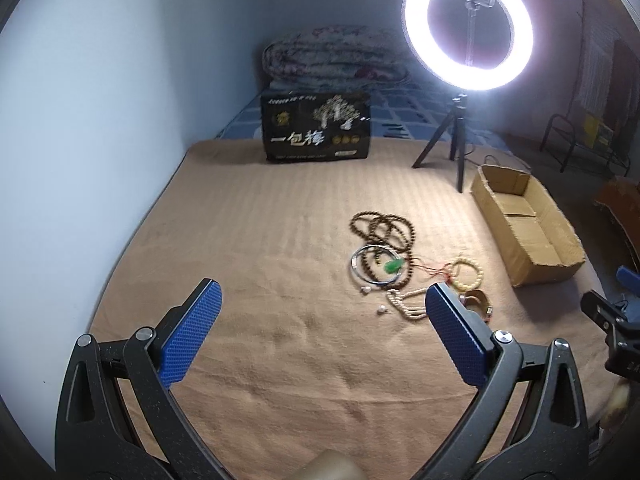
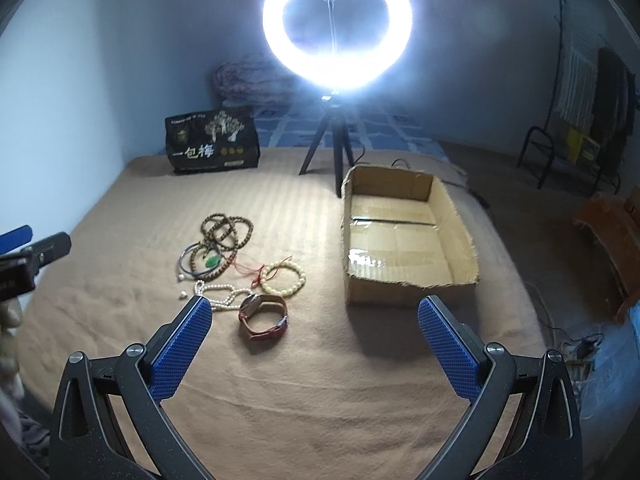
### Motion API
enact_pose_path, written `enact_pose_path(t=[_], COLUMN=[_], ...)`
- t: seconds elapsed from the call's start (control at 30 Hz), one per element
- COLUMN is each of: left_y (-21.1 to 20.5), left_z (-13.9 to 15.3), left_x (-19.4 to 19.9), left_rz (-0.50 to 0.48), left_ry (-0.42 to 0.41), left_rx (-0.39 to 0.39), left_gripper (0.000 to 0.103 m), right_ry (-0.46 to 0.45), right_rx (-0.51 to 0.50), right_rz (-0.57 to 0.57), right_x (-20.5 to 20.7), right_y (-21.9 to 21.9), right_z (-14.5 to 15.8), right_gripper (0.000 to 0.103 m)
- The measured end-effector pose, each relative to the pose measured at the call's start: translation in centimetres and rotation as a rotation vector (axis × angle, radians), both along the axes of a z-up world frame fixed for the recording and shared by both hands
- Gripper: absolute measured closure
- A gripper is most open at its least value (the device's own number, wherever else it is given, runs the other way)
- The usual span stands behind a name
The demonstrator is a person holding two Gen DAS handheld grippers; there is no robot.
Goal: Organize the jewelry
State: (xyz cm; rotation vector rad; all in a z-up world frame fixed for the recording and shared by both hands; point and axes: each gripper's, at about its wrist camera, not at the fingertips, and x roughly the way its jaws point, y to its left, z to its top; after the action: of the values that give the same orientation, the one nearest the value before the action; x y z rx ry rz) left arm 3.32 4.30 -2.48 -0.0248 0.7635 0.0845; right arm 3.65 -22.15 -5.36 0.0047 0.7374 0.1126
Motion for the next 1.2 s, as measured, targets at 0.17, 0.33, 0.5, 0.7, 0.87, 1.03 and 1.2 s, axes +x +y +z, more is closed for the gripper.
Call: enact_pose_path(t=[0.17,0.33,0.5,0.7,0.87,1.03,1.2], left_y=[1.7,1.7,-0.8,-4.0,-5.7,-7.6,-9.5], left_z=[-2.1,-4.6,-7.2,-9.5,-11.2,-12.5,-13.2], left_x=[2.2,4.1,5.4,6.8,8.1,8.5,8.8], left_rz=[-0.031,-0.074,-0.185,-0.310,-0.387,-0.489,-0.586], left_ry=[0.083,0.163,0.241,0.281,0.325,0.336,0.326], left_rx=[-0.050,-0.097,-0.161,-0.148,-0.146,-0.081,0.008], left_gripper=[0.001,0.025,0.048,0.059,0.062,0.063,0.068], right_ry=[0.074,0.160,0.265,0.365,0.424,0.457,0.476], right_rx=[0.027,0.001,0.014,0.056,0.110,0.140,0.141], right_rz=[0.021,0.088,0.126,0.120,0.108,0.090,0.085], right_x=[1.8,3.9,6.0,7.5,8.3,9.2,9.9], right_y=[-0.3,0.7,1.5,1.4,1.2,1.2,1.7], right_z=[-1.8,-3.8,-6.5,-8.9,-10.3,-11.2,-11.9], right_gripper=[0.004,0.021,0.034,0.040,0.045,0.051,0.055])
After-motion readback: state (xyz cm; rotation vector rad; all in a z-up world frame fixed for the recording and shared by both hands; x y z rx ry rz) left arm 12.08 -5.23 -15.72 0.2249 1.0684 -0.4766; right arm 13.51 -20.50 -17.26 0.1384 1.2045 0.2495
